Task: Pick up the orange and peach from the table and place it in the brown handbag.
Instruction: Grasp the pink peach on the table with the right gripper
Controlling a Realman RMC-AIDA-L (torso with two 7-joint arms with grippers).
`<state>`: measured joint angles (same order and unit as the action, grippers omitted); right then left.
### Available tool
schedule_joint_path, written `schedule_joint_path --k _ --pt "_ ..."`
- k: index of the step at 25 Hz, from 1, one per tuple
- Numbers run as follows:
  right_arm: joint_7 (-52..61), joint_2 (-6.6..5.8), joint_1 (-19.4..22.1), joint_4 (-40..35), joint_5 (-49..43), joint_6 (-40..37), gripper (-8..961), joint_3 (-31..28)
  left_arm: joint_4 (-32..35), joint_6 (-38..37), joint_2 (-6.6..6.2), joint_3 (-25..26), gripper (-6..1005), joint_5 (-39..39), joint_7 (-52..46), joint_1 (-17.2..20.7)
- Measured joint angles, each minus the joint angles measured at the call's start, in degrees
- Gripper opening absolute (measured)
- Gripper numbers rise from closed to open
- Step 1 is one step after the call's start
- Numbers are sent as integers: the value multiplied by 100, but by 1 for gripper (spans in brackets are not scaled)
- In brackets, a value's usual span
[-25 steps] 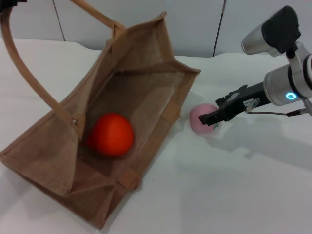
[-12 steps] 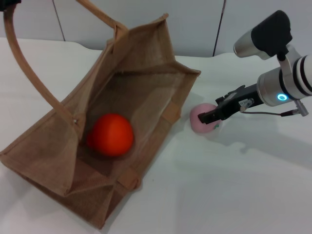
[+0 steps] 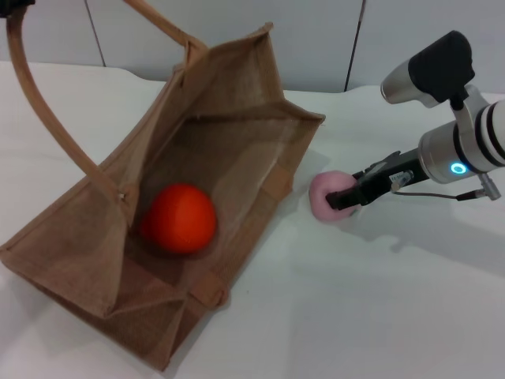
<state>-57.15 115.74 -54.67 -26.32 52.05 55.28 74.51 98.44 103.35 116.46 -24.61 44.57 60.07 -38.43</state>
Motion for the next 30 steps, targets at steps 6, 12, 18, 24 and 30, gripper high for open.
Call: schedule_joint_path --k 6,12,18,24,30 --pt "13 4 4 4 139 15 650 16 -112 -6 6 0 119 -91 20 -34" --pt "-19 8 50 4 290 27 604 33 -230 -8 3 19 120 -78 48 -41" --pt "1 9 32 4 295 51 536 33 -223 -14 0 32 120 -51 56 -42" --pt "55 -15 16 -71 397 234 472 -46 -212 -16 -6 54 120 -82 70 -32" --pt "72 -32 22 -248 499 398 445 -50 -209 -17 -13 60 120 -86 83 -17"
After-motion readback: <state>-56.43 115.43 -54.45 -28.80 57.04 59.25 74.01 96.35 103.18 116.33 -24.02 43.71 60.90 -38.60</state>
